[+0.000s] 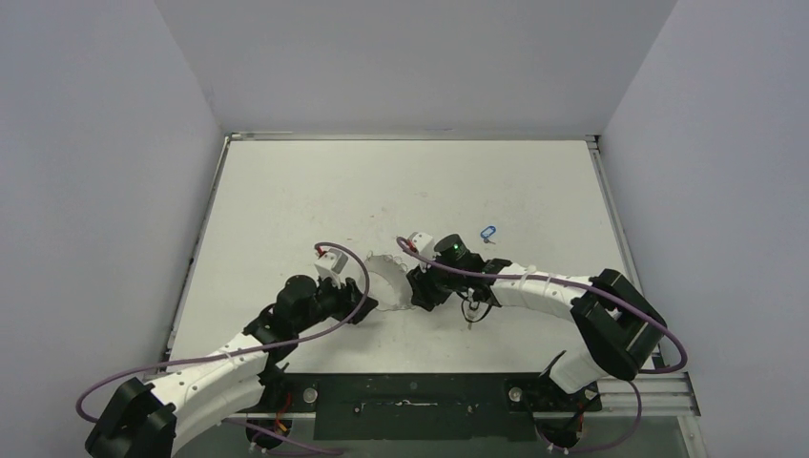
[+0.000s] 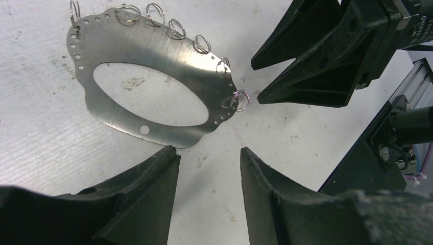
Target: Put the keys on the keyring
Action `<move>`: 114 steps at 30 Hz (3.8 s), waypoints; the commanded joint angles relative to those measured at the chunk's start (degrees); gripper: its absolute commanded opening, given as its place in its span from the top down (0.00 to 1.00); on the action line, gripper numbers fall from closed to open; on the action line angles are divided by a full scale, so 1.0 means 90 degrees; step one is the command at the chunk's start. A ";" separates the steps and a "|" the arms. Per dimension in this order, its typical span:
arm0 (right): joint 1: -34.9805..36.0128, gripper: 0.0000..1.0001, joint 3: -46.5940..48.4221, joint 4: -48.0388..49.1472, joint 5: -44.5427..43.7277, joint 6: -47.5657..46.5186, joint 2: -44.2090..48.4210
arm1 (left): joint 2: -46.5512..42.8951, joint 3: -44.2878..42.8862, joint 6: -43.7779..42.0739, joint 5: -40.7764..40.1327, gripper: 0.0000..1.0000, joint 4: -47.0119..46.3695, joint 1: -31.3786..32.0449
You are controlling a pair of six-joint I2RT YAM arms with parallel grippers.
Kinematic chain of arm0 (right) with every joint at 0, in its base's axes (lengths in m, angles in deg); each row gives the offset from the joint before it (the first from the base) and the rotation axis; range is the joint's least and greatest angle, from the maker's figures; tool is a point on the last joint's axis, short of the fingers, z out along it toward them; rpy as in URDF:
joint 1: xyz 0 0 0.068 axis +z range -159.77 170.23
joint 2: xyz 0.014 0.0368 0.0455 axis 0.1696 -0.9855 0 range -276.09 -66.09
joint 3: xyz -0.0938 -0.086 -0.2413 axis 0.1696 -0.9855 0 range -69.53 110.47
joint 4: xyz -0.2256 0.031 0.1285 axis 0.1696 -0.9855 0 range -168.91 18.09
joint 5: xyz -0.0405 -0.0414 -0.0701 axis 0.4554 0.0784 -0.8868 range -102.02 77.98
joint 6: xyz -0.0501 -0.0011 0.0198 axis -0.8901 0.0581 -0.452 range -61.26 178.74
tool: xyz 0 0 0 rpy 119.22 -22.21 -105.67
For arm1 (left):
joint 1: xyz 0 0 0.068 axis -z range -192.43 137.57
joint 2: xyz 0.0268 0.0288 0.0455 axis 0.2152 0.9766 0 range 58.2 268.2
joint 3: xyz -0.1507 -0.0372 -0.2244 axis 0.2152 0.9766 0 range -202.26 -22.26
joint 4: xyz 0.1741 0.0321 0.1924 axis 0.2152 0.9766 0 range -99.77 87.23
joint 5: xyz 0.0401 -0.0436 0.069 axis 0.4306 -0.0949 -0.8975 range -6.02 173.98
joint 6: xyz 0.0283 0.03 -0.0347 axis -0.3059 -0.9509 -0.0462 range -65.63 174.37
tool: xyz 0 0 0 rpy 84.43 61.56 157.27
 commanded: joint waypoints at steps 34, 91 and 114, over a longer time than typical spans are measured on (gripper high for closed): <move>-0.0123 0.63 -0.0452 0.1285 0.0821 0.0425 0.0978 | 0.0939 0.0095 -0.0434 0.0127 0.56 -0.1907 0.0204; -0.0019 0.50 -0.1287 0.1426 0.0439 0.0457 0.2166 | 0.4023 -0.3121 -0.2346 -0.1769 0.57 0.0618 -0.0250; -0.0055 0.50 -0.1447 0.1003 0.0544 0.0547 0.2679 | 0.5928 -0.4088 -0.2656 -0.1386 0.88 0.0143 -0.0529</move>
